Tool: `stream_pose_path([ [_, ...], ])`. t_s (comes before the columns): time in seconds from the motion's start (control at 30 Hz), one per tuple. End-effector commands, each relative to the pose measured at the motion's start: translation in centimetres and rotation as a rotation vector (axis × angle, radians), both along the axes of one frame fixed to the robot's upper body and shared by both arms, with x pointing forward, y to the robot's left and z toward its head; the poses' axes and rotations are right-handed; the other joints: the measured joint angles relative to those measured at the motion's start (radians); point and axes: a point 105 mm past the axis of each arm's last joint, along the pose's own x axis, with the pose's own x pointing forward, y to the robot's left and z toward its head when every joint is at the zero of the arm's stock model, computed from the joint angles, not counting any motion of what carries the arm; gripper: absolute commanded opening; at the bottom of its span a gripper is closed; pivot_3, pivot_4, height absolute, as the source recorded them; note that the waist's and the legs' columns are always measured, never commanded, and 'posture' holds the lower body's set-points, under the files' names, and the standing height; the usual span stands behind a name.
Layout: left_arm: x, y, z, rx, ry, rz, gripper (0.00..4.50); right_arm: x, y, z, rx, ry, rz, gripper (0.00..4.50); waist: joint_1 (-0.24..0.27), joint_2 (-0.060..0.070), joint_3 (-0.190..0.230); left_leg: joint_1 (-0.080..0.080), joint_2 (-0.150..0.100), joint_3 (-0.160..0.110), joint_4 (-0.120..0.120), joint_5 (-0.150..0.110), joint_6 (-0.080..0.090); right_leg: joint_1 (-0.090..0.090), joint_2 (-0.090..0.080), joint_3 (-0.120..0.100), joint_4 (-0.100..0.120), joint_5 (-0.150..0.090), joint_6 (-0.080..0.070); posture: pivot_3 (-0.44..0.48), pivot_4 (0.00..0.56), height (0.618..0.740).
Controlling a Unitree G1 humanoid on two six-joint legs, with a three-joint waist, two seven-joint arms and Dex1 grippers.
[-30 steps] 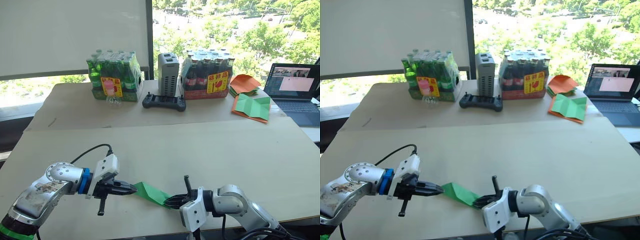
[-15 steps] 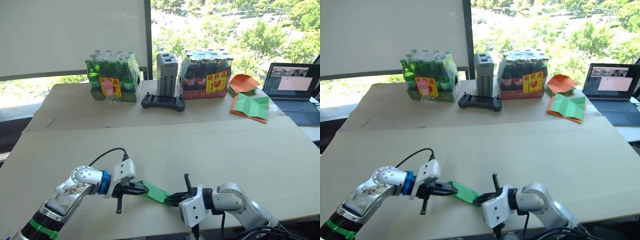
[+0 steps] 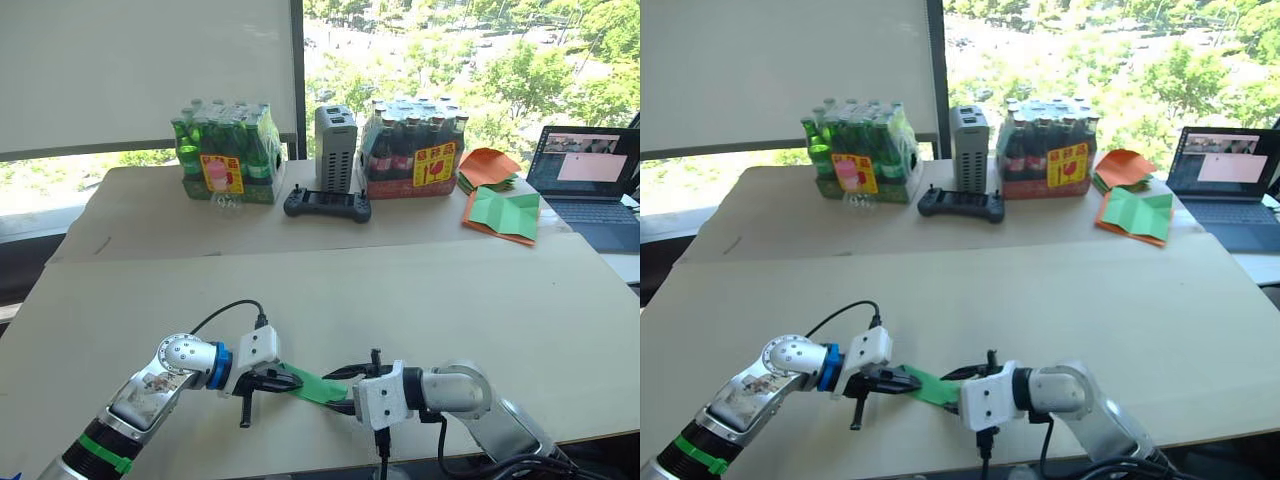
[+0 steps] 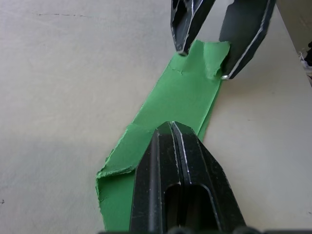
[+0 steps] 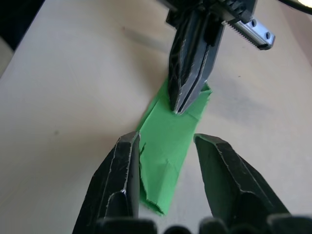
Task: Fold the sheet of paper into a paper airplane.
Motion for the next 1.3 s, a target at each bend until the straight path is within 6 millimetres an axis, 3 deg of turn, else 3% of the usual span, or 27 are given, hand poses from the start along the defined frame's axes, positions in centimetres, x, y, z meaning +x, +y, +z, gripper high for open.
stream_pose_path([
  [0.03,0.0,0.2,-0.3,0.029,-0.007,0.010,0.00,0.3,0.4,3.2,0.146,0.123,-0.069,1.83,0.000,0.000,0.000,0.000,0.000,0.000,0.000,0.000,0.000,0.000,0.000,0.000,0.000,0.000,0.000,0.000,0.150,0.735],
  [0.07,-0.1,0.2,-0.3,0.030,-0.008,0.010,0.00,0.4,0.5,3.7,0.177,0.175,-0.085,1.83,0.000,0.000,0.000,0.000,0.000,-0.001,0.000,0.000,0.000,0.000,0.000,0.000,0.000,0.000,0.000,0.000,0.150,0.735],
  [0.13,-0.2,0.1,-0.5,0.033,-0.010,0.010,0.00,0.3,0.9,4.3,0.229,0.269,-0.105,1.31,0.000,0.000,0.000,0.000,0.000,-0.001,0.000,0.000,0.000,0.000,0.000,0.000,0.000,0.000,0.000,0.000,0.150,0.735],
  [0.27,-0.2,0.0,-0.6,0.026,-0.008,0.017,0.00,1.5,0.7,1.8,0.111,0.311,-0.221,0.01,0.001,0.000,0.000,0.000,0.000,-0.001,0.000,0.000,0.000,0.000,-0.001,0.000,0.000,0.000,0.000,0.000,0.150,0.735],
  [0.47,0.0,-0.1,-0.5,0.022,-0.014,0.024,0.00,1.8,1.6,-1.0,0.034,0.357,-0.259,0.01,0.000,0.000,0.000,0.000,0.000,-0.001,0.000,0.000,0.000,-0.001,-0.001,0.000,0.000,0.000,0.000,0.000,0.150,0.735],
  [0.67,-0.1,-0.2,-0.6,0.022,-0.016,0.029,0.00,1.7,1.7,-2.0,0.016,0.371,-0.278,0.01,0.000,0.000,0.000,0.000,-0.001,-0.001,0.000,0.000,0.000,-0.001,-0.001,-0.001,0.000,0.000,0.000,0.000,0.150,0.735],
  [0.8,-0.1,-0.2,-0.6,0.021,-0.021,0.035,0.00,2.0,0.7,-3.6,-0.057,0.397,-0.335,0.01,0.001,0.000,0.000,0.000,-0.001,-0.001,0.000,0.000,0.000,-0.001,-0.001,-0.001,0.000,0.000,0.000,0.000,0.150,0.735],
  [1.1,0.8,-0.4,-0.5,0.018,-0.033,0.049,0.00,0.5,-1.0,-6.6,-0.198,0.525,-0.405,0.01,0.008,0.000,-0.001,0.001,-0.001,-0.001,0.000,0.000,0.000,0.001,-0.001,-0.001,0.000,0.000,0.000,0.000,0.150,0.735],
  [1.3,0.4,-0.1,-1.0,0.036,-0.025,0.040,0.00,0.2,-2.1,-7.1,-0.228,0.573,-0.455,0.01,0.014,0.000,-0.003,0.002,-0.001,-0.001,0.000,0.000,0.000,0.002,-0.001,-0.001,-0.001,0.000,0.000,0.000,0.150,0.735],
])
